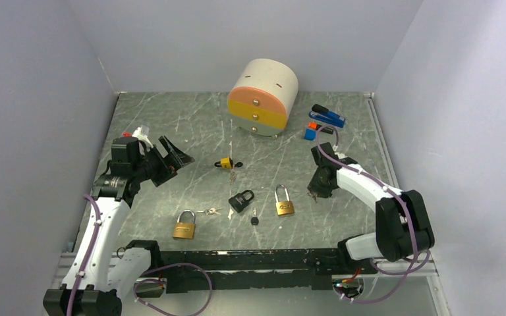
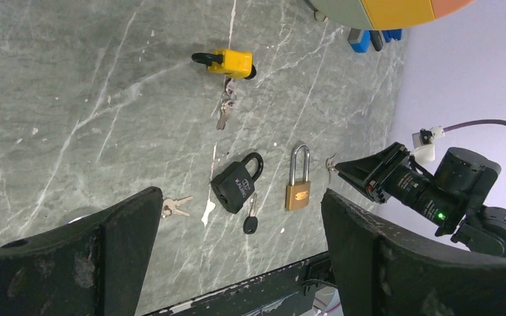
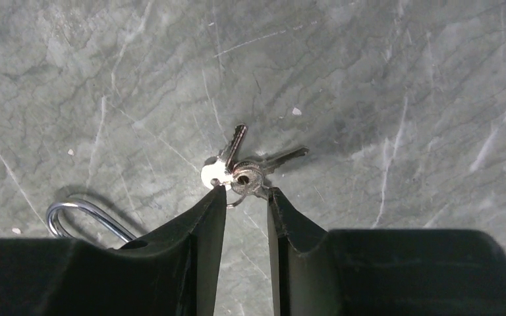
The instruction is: Unlock with the key
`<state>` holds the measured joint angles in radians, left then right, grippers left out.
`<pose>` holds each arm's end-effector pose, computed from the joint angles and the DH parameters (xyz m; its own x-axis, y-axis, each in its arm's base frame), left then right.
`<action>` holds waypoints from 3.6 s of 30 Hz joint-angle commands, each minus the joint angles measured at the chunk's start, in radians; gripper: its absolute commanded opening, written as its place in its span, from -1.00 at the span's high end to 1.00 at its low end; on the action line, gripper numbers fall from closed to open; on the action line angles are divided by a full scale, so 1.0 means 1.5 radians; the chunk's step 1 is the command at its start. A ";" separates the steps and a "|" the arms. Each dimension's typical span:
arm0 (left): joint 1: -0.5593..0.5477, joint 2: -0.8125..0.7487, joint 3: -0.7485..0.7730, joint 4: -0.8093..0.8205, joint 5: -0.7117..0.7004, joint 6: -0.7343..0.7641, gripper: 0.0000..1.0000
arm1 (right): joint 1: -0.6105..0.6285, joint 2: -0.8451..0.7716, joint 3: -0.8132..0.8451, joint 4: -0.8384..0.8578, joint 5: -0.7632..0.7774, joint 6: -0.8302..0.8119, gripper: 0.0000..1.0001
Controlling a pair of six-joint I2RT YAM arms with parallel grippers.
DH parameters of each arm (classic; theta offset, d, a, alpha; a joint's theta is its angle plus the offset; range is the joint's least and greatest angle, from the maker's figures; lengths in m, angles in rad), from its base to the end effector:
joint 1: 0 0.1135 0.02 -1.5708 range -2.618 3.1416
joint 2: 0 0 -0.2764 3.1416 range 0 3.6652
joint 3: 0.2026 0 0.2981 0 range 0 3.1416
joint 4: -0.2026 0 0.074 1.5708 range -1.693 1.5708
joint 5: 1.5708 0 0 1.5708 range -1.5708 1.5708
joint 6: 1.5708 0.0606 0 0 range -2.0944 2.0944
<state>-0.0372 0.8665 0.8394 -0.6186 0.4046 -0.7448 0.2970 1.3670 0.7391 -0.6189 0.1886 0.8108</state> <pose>0.2371 -0.0327 0.2981 -0.6783 -0.5983 -0.4266 -0.1515 0.6820 -0.7155 0.2693 0.0705 0.1346 -0.7915 0.5024 -0.3482 0.4983 0.8602 0.1083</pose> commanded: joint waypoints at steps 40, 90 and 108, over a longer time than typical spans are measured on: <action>-0.002 -0.034 -0.012 -0.036 -0.055 0.002 -0.89 | 0.036 0.066 0.085 -0.065 -0.051 -0.164 0.28; -0.004 -0.042 -0.076 0.029 0.011 -0.043 -0.89 | 0.009 0.021 0.048 0.018 -0.053 -0.070 1.00; -0.006 -0.007 -0.082 0.046 0.015 -0.021 -0.89 | 0.058 0.006 0.069 -0.039 -0.104 -0.274 0.30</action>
<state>-0.0433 0.8490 0.7177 -0.5869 0.4042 -0.7979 0.3607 1.3781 0.7952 -0.6708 0.0704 0.5587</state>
